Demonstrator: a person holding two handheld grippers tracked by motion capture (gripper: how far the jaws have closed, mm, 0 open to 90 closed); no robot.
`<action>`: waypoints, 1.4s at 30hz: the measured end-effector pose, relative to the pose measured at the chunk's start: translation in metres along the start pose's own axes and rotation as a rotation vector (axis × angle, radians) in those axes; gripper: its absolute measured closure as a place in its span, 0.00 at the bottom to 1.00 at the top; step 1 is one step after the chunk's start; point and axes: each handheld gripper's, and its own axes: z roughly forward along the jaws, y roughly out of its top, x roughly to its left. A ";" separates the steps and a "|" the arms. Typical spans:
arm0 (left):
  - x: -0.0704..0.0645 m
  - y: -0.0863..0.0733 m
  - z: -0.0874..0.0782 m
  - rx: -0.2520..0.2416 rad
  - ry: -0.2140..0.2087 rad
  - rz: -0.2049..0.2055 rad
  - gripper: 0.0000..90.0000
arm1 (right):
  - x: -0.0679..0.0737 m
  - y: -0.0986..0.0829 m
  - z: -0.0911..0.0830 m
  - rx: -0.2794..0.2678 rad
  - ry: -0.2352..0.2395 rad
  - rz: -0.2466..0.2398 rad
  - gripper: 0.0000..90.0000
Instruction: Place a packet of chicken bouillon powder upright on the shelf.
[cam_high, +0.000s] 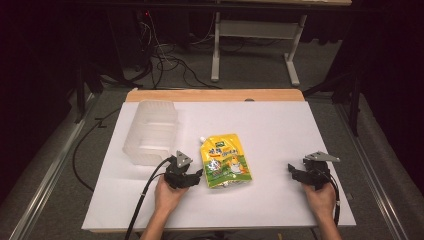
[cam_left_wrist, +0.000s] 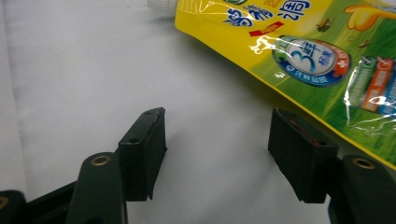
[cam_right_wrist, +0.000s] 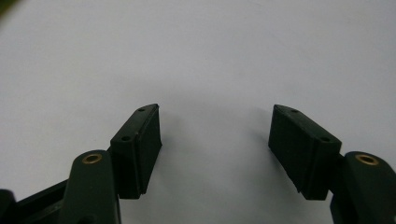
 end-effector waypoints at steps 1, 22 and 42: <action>-0.001 0.001 -0.003 -0.014 -0.001 0.000 0.41 | 0.000 0.000 0.000 0.000 0.000 0.000 0.38; 0.007 0.007 -0.009 -0.006 -0.085 -0.119 0.29 | 0.000 0.000 0.000 0.000 0.000 -0.003 0.39; 0.004 0.040 -0.005 0.087 -0.140 -0.251 0.16 | 0.002 0.000 -0.001 -0.006 -0.006 -0.024 0.40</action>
